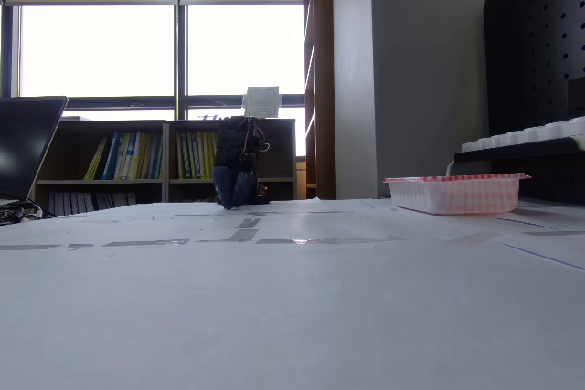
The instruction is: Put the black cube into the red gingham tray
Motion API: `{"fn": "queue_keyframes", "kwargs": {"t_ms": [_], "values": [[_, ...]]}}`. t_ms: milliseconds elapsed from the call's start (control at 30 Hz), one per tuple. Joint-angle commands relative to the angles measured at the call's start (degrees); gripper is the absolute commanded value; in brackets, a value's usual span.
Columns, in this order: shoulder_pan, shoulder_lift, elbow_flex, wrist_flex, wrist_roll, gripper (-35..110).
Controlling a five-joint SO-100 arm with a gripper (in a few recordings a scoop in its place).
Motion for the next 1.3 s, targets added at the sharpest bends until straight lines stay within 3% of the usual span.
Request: {"fn": "queue_keyframes", "kwargs": {"t_ms": [0, 1267], "values": [[0.4, -0.9, 0.7, 2.8, 1.0, 0], [0.4, -0.9, 0.7, 3.0, 2.2, 0]]}}
